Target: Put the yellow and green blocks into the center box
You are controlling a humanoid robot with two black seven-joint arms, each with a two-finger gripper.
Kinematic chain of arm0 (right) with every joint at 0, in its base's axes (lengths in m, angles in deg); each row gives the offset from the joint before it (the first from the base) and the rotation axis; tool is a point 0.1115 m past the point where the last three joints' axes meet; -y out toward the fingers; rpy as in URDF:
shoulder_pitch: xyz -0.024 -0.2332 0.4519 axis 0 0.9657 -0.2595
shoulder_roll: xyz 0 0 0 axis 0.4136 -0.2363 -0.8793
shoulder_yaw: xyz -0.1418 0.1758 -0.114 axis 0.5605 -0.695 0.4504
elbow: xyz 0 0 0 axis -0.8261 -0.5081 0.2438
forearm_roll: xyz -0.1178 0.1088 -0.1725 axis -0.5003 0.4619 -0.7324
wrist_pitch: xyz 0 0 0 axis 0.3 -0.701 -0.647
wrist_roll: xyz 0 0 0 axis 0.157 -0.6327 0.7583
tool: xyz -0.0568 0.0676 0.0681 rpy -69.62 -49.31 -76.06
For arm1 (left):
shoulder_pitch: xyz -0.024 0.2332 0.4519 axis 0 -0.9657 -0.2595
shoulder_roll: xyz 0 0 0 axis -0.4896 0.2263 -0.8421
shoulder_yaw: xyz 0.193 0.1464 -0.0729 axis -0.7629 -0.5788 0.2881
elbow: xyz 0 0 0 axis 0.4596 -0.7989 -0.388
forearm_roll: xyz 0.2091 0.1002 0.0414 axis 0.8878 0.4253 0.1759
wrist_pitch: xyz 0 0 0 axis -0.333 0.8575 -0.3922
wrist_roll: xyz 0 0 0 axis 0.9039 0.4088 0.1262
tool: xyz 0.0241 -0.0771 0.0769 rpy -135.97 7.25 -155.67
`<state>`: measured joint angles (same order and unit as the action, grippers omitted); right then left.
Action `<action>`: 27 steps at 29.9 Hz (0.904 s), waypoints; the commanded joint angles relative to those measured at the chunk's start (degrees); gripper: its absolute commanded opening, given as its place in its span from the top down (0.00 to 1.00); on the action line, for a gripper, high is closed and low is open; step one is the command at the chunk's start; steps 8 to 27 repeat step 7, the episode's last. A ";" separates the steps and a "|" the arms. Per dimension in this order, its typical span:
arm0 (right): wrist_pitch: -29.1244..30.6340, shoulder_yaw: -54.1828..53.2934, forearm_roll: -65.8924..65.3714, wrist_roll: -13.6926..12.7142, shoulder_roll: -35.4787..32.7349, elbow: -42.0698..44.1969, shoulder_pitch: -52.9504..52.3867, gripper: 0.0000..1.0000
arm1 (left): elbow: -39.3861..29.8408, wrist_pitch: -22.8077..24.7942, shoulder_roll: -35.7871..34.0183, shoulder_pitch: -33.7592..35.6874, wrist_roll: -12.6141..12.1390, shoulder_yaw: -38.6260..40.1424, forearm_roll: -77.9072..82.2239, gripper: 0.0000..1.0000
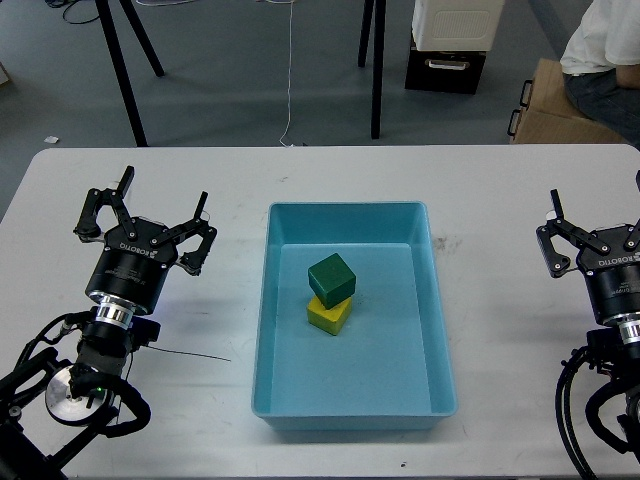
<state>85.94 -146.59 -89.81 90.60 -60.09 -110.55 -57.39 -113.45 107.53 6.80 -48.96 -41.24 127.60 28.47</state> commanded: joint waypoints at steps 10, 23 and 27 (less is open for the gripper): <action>0.36 -0.18 0.00 0.20 0.26 -0.20 1.49 0.01 | -3.40 0.95 0.01 -2.15 -0.01 0.06 -1.90 0.00; 0.36 -0.18 0.00 0.20 0.26 -0.20 1.49 0.01 | -3.40 0.95 0.01 -2.15 -0.01 0.06 -1.90 0.00; 0.36 -0.18 0.00 0.20 0.26 -0.20 1.49 0.01 | -3.40 0.95 0.01 -2.15 -0.01 0.06 -1.90 0.00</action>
